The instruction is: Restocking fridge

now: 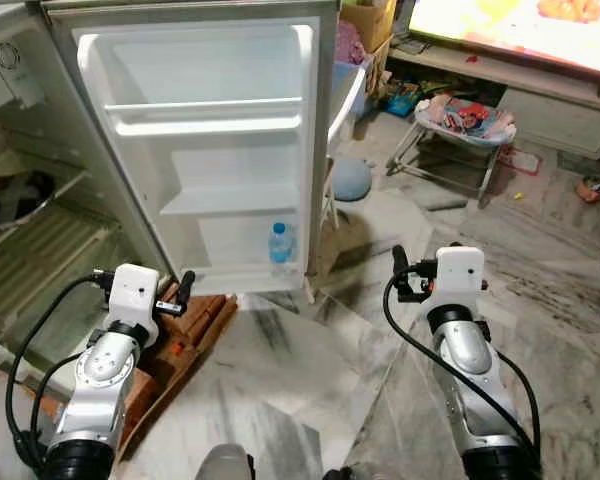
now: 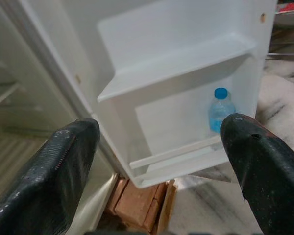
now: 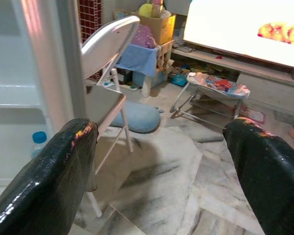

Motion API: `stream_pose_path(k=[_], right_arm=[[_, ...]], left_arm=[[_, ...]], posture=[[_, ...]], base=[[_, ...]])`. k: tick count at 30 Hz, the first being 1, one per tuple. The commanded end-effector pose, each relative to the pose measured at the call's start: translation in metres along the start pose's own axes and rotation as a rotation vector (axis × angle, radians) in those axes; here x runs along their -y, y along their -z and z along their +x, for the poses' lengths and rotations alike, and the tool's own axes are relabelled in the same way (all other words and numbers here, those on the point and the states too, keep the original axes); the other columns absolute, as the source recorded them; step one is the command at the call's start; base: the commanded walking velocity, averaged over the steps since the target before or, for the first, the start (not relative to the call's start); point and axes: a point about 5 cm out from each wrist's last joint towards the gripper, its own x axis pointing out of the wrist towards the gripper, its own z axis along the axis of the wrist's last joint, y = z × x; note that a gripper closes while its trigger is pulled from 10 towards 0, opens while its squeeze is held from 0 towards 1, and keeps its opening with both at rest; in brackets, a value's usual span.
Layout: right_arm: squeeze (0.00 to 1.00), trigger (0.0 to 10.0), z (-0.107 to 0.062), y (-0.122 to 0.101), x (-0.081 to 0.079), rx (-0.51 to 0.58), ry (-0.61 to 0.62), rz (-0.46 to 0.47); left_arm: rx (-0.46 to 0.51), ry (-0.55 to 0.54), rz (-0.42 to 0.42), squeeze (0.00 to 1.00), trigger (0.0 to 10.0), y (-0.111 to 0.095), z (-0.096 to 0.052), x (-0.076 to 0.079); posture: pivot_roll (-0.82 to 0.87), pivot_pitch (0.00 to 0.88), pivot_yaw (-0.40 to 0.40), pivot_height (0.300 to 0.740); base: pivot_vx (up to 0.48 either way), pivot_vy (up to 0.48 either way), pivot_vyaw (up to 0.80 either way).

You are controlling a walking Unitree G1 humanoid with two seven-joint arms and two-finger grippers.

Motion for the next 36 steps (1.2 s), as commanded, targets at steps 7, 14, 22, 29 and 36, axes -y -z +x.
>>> stream_pose_path(k=[7, 14, 22, 29, 36], right_arm=[[0.0, 10.0, -0.0028, 0.0012, 0.0072, -0.01, 0.018, -0.002], [0.0, 10.0, -0.0027, 0.0009, 0.0065, -0.012, 0.005, 0.002], [0.0, 10.0, 0.0001, -0.0006, 0.0042, -0.01, -0.01, 0.002], [0.0, 10.0, 0.0015, -0.0003, 0.0033, -0.015, 0.003, 0.013], [0.0, 10.0, 0.0027, 0.0009, 0.0032, -0.03, 0.009, 0.01]], left_arm=[[0.009, 0.014, 0.001, 0.0, 10.0, -0.0017, 0.0029, 0.0045], [0.003, 0.018, -0.001, 0.0, 10.0, 0.0007, 0.0012, 0.0067], [-0.012, -0.005, 0.004, 0.0, 10.0, 0.0033, 0.0006, 0.0031], [-0.017, -0.018, 0.001, 0.0, 10.0, 0.0043, 0.0001, -0.0002], [-0.018, -0.023, -0.003, 0.0, 10.0, 0.0043, 0.0006, -0.0007]], posture=[[0.05, 0.0, 0.002, 0.74], [0.06, 0.0, -0.005, 0.74], [0.06, 0.0, -0.011, 0.74], [0.07, 0.0, -0.01, 0.74], [0.07, 0.0, -0.01, 0.74]], base=[[0.0, -0.466, 0.0], [0.0, -0.465, 0.0], [0.0, -0.194, 0.0], [0.0, 0.0, 0.0], [0.0, 0.0, 0.0]])
